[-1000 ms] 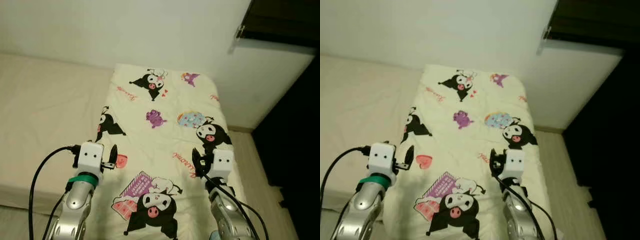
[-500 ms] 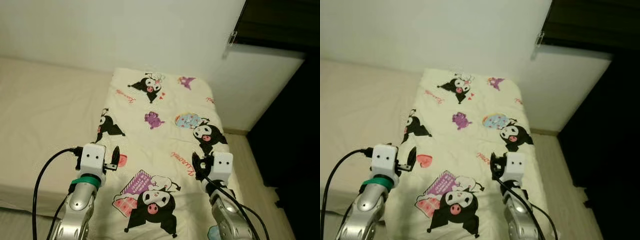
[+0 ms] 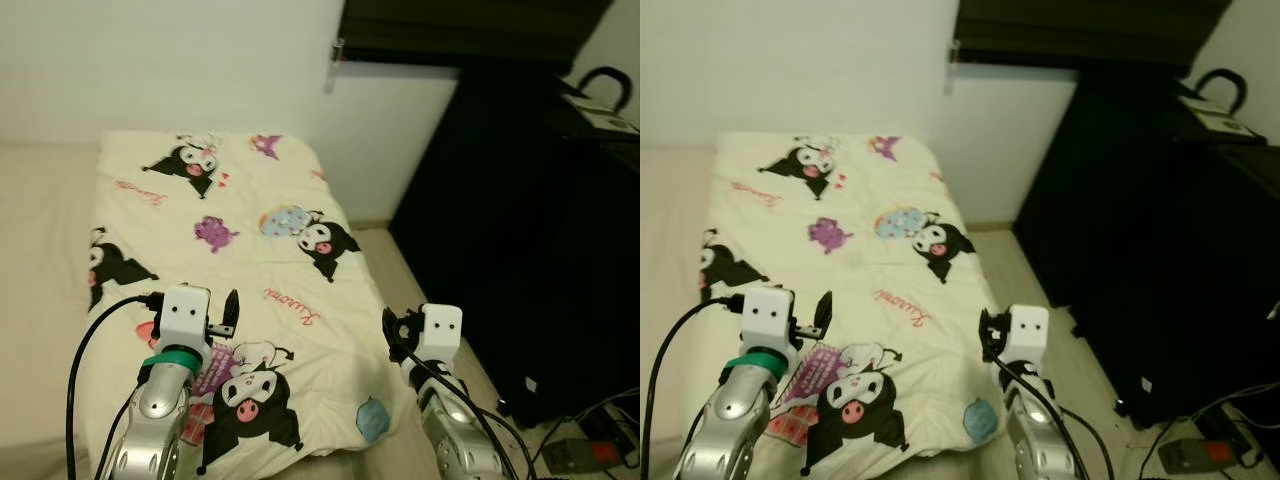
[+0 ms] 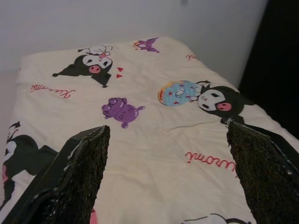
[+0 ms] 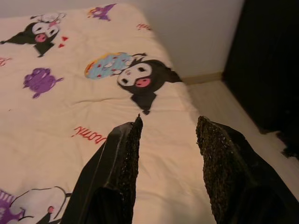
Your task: Clean up the room
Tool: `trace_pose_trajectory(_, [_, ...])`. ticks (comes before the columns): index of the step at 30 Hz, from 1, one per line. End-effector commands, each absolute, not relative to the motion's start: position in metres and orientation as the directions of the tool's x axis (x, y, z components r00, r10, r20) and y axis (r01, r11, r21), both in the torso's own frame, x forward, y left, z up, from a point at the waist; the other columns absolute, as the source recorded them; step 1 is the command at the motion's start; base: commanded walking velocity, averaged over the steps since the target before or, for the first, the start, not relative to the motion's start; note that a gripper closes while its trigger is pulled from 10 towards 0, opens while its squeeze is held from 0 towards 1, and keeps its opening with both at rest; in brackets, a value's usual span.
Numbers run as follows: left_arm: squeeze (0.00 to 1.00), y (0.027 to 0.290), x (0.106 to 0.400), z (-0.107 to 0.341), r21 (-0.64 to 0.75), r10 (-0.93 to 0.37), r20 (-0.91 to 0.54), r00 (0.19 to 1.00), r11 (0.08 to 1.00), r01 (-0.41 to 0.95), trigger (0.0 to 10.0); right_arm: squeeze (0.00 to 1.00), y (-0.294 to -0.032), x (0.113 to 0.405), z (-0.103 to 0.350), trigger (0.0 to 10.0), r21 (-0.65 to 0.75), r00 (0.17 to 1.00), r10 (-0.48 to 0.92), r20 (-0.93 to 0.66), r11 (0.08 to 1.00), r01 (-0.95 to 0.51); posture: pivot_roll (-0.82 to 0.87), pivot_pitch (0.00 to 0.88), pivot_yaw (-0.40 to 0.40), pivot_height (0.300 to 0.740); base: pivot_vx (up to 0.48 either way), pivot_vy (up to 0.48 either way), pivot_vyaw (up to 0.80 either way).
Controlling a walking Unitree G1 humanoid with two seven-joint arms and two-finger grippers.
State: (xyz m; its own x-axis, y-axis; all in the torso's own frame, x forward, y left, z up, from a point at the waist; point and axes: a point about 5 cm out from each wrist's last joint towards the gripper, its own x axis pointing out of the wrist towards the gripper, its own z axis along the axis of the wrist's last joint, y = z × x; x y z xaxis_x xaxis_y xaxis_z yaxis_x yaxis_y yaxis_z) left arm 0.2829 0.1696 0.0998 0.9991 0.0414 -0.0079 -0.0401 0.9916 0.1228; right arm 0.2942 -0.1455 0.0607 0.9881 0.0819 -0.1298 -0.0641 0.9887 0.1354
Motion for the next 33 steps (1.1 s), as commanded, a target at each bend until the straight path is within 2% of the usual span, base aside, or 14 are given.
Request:
trace_pose_trajectory(1, [0.00, 0.1696, 0.2800, 0.0954, 0.109, 0.049, -0.030, 0.998, 0.993, -0.046, 10.0, 0.00, -0.1461, 0.2933, 0.0562, 10.0, 0.132, 0.984, 0.083, -0.155, 0.989, -0.063, 0.09, 0.000, -0.047, 0.740, 0.000, 0.000, 0.00])
trace_pose_trajectory(7, [0.00, 0.1706, 0.2795, 0.0953, 0.108, 0.053, -0.031, 0.998, 0.993, -0.049, 10.0, 0.00, -0.1457, 0.2934, 0.0560, 10.0, 0.134, 0.984, 0.083, -0.156, 0.989, -0.062, 0.09, 0.000, -0.047, 0.740, 0.000, 0.000, 0.00])
trace_pose_trajectory(16, [0.00, 0.1717, 0.2803, 0.0960, 0.108, 0.055, -0.030, 0.998, 0.993, -0.052, 10.0, 0.00, -0.1453, 0.2937, 0.0558, 10.0, 0.137, 0.984, 0.081, -0.157, 0.989, -0.059, 0.09, 0.000, -0.044, 0.740, 0.000, 0.000, -0.80])
trace_pose_trajectory(29, [0.00, 0.1729, 0.2798, 0.0960, 0.077, 0.073, -0.039, 0.997, 0.995, -0.070, 10.0, 0.00, -0.1447, 0.2937, 0.0551, 10.0, 0.138, 0.983, 0.081, -0.162, 0.989, -0.059, 0.09, 0.000, -0.044, 0.740, 0.000, 0.000, 0.00])
trace_pose_trajectory(33, [0.00, 0.1729, 0.2795, 0.0960, 0.072, 0.073, -0.041, 0.996, 0.995, -0.070, 10.0, 0.00, -0.1446, 0.2935, 0.0546, 10.0, 0.138, 0.983, 0.083, -0.163, 0.989, -0.060, 0.10, 0.000, -0.047, 0.740, 0.000, 0.454, 0.00])
